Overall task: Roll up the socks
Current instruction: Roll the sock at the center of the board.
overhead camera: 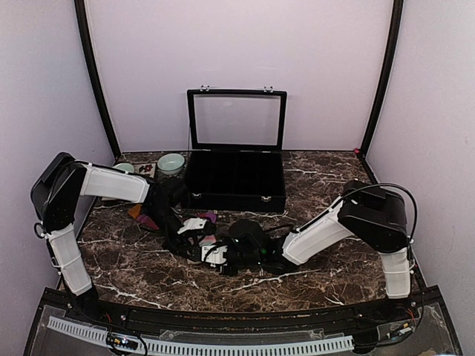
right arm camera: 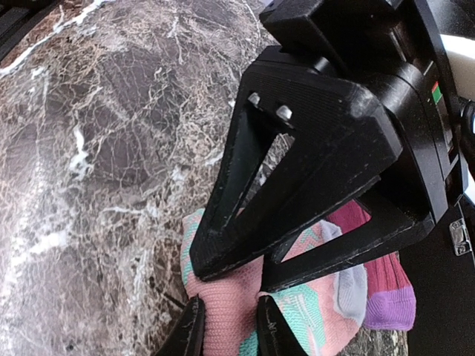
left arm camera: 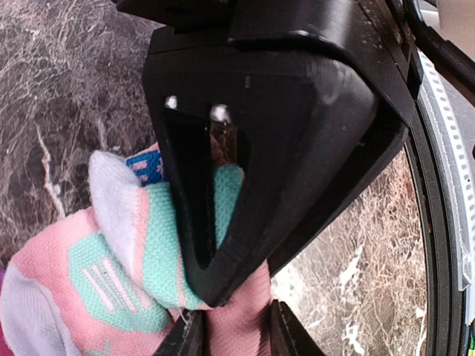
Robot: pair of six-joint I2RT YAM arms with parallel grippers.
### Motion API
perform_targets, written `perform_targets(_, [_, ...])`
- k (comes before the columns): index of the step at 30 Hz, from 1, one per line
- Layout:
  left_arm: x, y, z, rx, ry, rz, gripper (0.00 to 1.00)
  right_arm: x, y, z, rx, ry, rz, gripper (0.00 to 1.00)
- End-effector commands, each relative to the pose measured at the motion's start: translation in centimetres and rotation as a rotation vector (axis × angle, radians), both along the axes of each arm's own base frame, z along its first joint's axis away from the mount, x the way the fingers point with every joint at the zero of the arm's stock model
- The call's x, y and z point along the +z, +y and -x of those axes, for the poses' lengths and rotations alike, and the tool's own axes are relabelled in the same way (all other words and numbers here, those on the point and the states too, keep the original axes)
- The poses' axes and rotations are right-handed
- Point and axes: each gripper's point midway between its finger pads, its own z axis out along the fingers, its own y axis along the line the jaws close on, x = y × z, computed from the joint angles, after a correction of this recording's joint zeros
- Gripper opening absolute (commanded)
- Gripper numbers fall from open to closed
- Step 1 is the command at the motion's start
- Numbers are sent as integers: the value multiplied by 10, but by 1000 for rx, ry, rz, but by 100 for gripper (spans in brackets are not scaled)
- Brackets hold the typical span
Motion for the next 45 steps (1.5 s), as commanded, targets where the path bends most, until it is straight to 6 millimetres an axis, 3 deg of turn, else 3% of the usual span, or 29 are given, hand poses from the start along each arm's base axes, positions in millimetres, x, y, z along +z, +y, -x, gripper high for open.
perform_targets(1, [-26, 47, 18, 41, 82, -207, 34, -131, -81, 36, -47, 264, 432, 20])
perform_targets(5, [-4, 54, 4, 106, 92, -157, 37, -138, -86, 42, -52, 323, 450, 16])
perform_targets(10, [16, 64, 3, 128, 85, -136, 42, -139, -94, 45, -80, 359, 466, 9])
perform_targets(17, [25, 62, -5, 179, 83, -89, 46, -132, -98, 51, -128, 458, 492, 0])
perform_targets(26, [52, 60, -38, 257, -219, -5, 45, -114, -111, 71, -179, 623, 549, 0])
perform_targets(30, [45, 74, -23, 225, -309, -11, 44, -108, -116, 82, -194, 705, 592, 0])
perform_targets(35, [51, 86, -2, 131, -353, -30, 44, -105, -125, 99, -239, 836, 643, 0])
perform_targets(42, [63, 91, 14, 68, -482, 28, 36, -130, -119, 98, -410, 1021, 736, 0])
perform_targets(45, [68, 85, 35, -45, -511, 66, 35, -132, -117, 98, -445, 1059, 736, 0])
